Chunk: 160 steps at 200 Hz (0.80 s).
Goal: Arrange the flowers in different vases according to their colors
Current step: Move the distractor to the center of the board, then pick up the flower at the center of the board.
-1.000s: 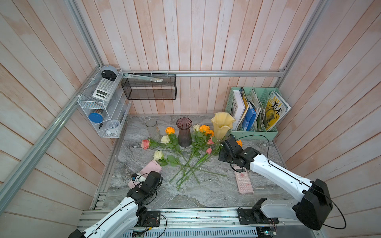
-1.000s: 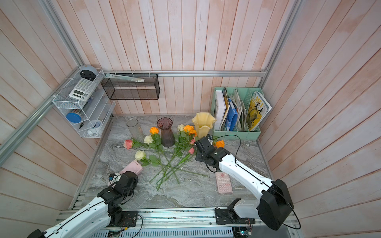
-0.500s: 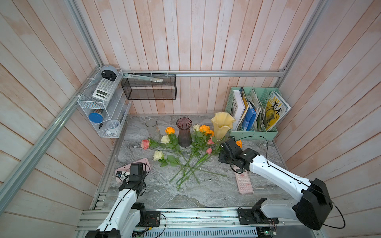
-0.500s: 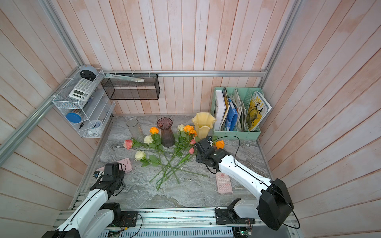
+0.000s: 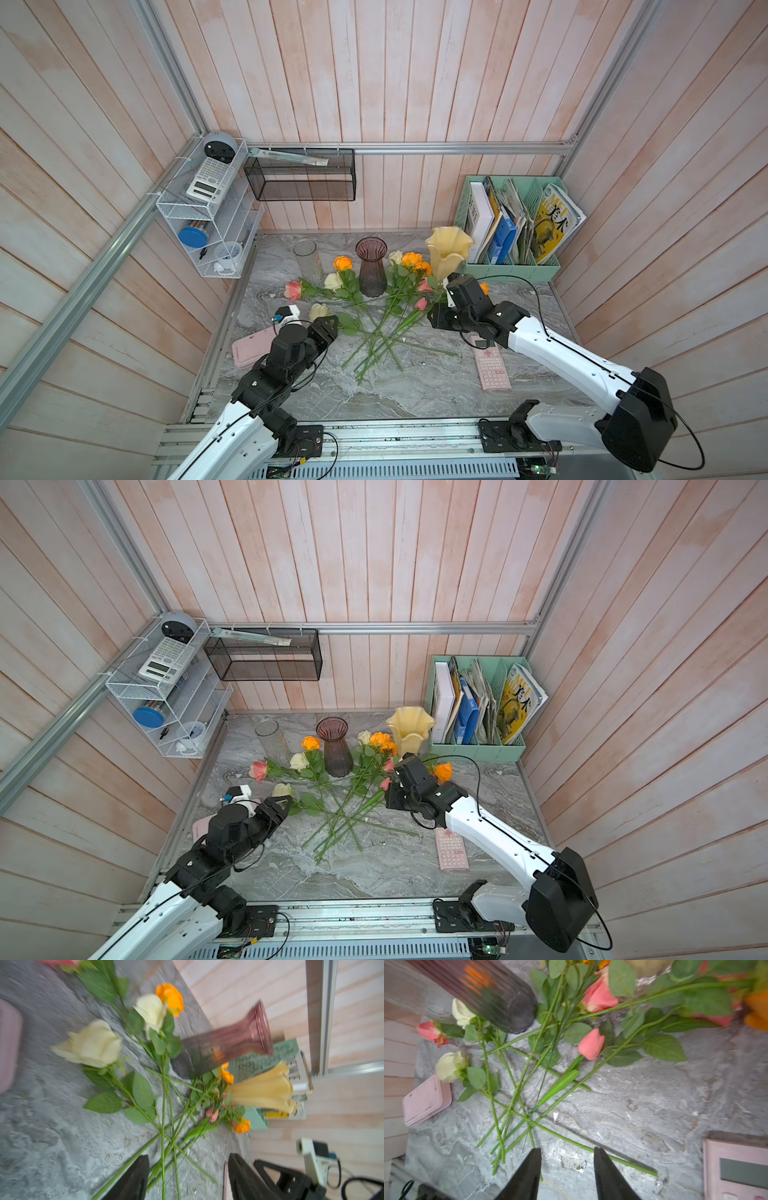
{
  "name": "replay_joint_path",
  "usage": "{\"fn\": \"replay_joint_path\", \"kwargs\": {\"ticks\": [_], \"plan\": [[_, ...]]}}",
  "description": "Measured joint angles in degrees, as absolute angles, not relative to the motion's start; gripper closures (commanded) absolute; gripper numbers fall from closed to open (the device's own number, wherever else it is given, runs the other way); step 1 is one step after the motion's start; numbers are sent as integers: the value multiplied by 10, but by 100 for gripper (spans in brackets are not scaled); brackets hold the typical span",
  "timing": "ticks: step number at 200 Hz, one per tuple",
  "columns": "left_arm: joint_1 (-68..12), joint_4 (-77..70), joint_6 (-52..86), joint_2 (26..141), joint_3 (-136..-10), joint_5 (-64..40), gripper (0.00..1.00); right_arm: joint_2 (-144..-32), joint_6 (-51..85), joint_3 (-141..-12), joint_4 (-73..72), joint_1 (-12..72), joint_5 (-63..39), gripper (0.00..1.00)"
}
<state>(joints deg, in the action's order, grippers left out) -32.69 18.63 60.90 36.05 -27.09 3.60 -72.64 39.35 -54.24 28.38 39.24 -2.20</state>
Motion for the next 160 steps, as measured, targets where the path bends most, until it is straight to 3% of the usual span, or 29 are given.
{"fn": "replay_joint_path", "kwargs": {"ticks": [43,106,160], "plan": [[-444,69,513,528,-302,19,32,-766,401,-543,246,401,-70,54],[-481,44,392,759,-462,-10,32,-727,404,-503,260,339,-60,56],[-481,109,296,865,-554,22,35,-630,408,-419,285,330,-24,56]]}}
